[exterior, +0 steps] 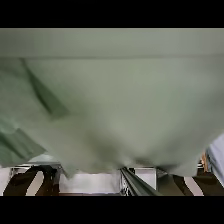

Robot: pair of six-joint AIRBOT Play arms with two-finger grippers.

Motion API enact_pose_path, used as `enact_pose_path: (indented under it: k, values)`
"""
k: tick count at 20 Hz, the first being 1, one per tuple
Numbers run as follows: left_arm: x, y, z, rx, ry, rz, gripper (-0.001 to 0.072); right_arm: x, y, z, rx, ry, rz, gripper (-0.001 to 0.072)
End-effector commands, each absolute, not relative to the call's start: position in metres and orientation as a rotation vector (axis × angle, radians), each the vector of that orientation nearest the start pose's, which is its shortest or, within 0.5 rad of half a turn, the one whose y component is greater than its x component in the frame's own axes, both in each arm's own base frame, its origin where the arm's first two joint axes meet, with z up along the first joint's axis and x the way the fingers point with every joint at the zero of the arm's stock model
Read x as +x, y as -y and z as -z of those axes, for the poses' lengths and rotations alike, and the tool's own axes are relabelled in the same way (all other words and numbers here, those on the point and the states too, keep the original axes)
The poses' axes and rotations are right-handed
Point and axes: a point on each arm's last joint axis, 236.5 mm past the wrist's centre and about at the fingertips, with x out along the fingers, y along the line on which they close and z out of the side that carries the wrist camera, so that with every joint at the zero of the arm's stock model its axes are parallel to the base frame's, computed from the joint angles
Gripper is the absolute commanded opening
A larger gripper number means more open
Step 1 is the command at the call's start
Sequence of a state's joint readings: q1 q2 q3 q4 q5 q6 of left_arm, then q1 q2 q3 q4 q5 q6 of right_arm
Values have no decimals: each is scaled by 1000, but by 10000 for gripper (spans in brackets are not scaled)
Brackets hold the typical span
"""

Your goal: Fold the shirts.

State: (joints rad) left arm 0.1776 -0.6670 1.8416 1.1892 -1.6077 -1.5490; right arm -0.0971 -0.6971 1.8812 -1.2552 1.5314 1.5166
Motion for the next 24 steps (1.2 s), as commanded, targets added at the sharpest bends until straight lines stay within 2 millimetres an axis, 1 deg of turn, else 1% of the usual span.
enact_pose_path:
  k: [1,2,3,5,7,8,9,11,12,14,16,18,19,20,21,22,23,24]
  values:
    - [232,53,-341,-147,-584,227,27,242,-58,-363,102,-507,-253,26]
    - [251,49,-317,-182,-618,217,27,261,-62,-342,134,-532,-271,26]
    - [271,48,-289,-228,-655,218,27,282,-65,-316,175,-560,-282,26]
    - [309,52,-237,-324,-706,228,27,323,-58,-264,236,-612,-249,26]
    - [347,51,-198,-374,-722,206,27,363,-48,-218,274,-675,-209,26]
    - [366,50,-185,-389,-719,193,27,384,-46,-201,291,-700,-200,26]
    - [388,48,-177,-400,-702,179,27,409,-45,-186,318,-700,-197,26]
    - [432,39,-166,-406,-626,139,27,453,-43,-154,375,-720,-187,26]
    - [448,36,-158,-414,-613,124,27,474,-45,-137,406,-753,-194,26]
    - [471,43,-134,-429,-641,123,27,512,-53,-109,460,-799,-230,26]
    - [490,49,-111,-447,-658,119,27,548,-53,-85,496,-824,-232,26]
    - [502,53,-92,-527,-691,105,28,572,-54,-61,577,-870,-209,27]
    - [505,57,-83,-567,-711,107,32,579,-58,-52,628,-889,-211,29]
    - [507,61,-75,-606,-729,110,137,585,-65,-45,676,-897,-227,175]
    - [506,66,-68,-633,-756,116,537,589,-70,-42,729,-904,-233,390]
    - [503,66,-60,-681,-791,100,709,589,-72,-40,753,-915,-234,435]
    - [497,63,-53,-733,-842,79,709,587,-72,-41,760,-928,-236,451]
    - [488,56,-48,-763,-898,67,709,581,-69,-46,762,-950,-250,549]
